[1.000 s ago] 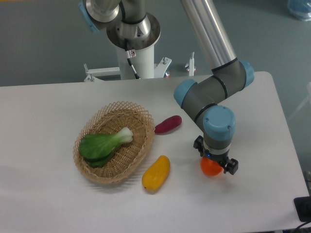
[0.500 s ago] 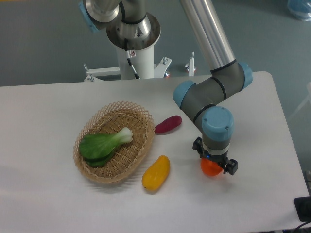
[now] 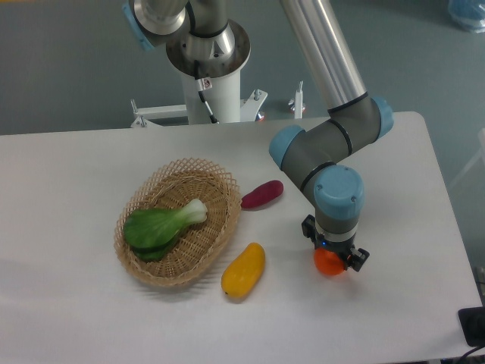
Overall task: Pick up the orange from the table
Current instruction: 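Close the gripper fingers on the orange, then lift the grasped orange up off the table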
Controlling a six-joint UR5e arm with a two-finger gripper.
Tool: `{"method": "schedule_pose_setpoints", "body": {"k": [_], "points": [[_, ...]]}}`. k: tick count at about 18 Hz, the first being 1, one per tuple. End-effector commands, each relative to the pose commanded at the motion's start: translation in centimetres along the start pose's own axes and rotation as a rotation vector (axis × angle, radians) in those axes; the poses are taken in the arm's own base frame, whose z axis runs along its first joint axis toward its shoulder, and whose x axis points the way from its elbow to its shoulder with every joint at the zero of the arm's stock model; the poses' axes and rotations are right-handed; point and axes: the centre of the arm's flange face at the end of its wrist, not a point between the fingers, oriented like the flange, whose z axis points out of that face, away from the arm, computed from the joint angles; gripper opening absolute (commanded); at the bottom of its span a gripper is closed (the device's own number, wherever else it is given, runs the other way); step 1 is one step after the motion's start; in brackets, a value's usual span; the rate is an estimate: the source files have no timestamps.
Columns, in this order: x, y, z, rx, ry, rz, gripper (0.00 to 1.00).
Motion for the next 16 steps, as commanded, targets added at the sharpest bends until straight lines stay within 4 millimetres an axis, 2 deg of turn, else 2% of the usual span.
{"method": "schedule_pose_setpoints", "body": {"k": [5, 7, 11, 14, 16], "points": [[-0.4, 0.1, -0.8, 0.007, -0.014, -0.002, 0.7], [-1.2, 0.0, -3.6, 0.048, -0.047, -0.019, 0.7], [-1.1, -0.3, -8.2, 0.167, -0.075, -0.04, 0.7], [-1.1, -0.2, -11.6, 0.184, -0.099, -0.065, 0.7], [-0.9, -0.3, -14.0, 0.168, -0.05, -0.054, 0.69]]}}
